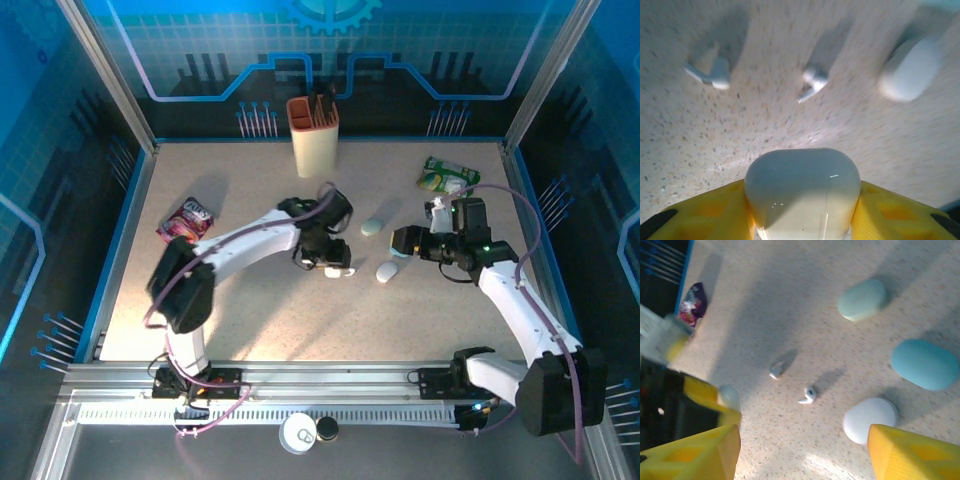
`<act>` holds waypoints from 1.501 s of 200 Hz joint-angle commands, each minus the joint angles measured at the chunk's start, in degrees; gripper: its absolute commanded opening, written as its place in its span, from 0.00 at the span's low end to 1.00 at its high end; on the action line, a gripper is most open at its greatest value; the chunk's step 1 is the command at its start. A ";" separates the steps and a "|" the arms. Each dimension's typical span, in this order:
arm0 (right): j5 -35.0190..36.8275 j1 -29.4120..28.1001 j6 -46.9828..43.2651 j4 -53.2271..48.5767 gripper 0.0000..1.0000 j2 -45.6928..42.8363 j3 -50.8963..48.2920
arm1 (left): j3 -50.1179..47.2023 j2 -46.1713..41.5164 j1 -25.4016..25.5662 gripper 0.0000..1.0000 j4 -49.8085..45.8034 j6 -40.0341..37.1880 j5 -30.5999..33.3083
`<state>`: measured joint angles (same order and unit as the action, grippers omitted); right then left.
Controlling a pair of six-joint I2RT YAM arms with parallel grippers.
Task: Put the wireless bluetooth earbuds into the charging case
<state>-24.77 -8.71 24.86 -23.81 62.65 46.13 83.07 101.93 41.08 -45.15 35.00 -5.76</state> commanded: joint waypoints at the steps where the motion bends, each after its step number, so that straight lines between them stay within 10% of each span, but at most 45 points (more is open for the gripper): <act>1: -1.40 -3.92 -2.98 6.78 0.69 -1.33 1.07 | -6.44 -7.70 -3.91 0.44 13.08 11.53 -4.77; 121: -2.88 -18.86 -7.76 32.22 0.70 10.16 3.27 | -22.82 -21.03 -6.82 0.45 37.38 37.50 -3.32; 207: -5.66 -20.84 -4.42 38.00 0.45 17.87 5.90 | -23.44 -21.77 -6.85 0.45 39.67 38.82 -4.98; 263: -5.90 -20.43 -6.76 35.17 0.12 17.40 6.34 | -24.27 -22.56 -6.87 0.46 39.65 38.53 -4.70; 300: -6.39 -19.87 -9.44 31.99 0.08 15.17 6.43 | -25.24 -23.00 -6.98 0.63 45.24 37.07 -4.94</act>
<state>-29.43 -28.91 18.70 9.93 80.36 50.54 58.96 81.01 34.17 -5.72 73.14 -9.32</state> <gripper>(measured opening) 0.154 0.560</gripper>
